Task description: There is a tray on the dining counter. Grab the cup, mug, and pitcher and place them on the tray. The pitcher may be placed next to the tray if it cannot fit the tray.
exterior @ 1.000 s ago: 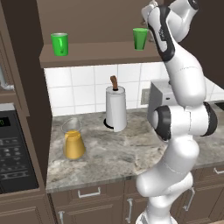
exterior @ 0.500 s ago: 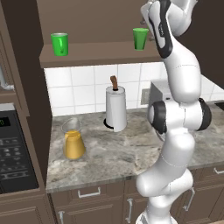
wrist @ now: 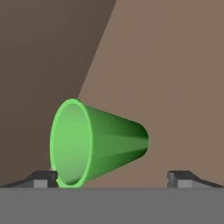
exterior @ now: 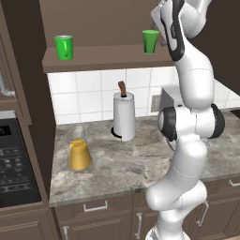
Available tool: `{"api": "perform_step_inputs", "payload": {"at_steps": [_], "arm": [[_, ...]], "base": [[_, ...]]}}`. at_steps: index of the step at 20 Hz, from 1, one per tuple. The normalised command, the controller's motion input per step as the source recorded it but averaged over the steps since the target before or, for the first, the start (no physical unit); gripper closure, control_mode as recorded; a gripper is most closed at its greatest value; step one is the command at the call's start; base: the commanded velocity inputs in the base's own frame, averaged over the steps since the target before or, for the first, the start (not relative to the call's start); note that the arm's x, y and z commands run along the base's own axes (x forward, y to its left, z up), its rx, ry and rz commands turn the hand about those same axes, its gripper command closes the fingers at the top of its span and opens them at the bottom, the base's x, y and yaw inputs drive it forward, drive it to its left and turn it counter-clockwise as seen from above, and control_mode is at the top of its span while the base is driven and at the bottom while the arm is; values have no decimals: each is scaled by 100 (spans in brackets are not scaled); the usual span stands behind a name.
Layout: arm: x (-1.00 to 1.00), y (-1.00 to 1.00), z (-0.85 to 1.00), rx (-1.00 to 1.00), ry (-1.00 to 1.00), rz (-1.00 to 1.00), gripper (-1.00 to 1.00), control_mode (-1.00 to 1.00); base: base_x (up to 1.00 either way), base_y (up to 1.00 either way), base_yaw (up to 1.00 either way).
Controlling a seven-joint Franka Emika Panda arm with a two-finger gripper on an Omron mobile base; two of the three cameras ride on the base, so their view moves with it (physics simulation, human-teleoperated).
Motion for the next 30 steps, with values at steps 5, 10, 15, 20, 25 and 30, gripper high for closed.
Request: {"api": "perform_step_inputs", "payload": {"at_steps": [5, 10, 15, 20, 25, 30], "arm": [[3, 0, -17, 0, 0, 0, -100, -100], [19, 0, 0, 0, 0, 0, -100, -100], [20, 0, 0, 0, 0, 0, -100, -100], [16, 0, 0, 0, 0, 0, -100, -100], [6, 0, 0, 0, 0, 0, -100, -100], [0, 0, -1, 0, 0, 0, -100, -100]], "base": [[0, 0, 0], [0, 0, 0], [0, 0, 0], [0, 0, 0], [0, 0, 0], [0, 0, 0]]}}
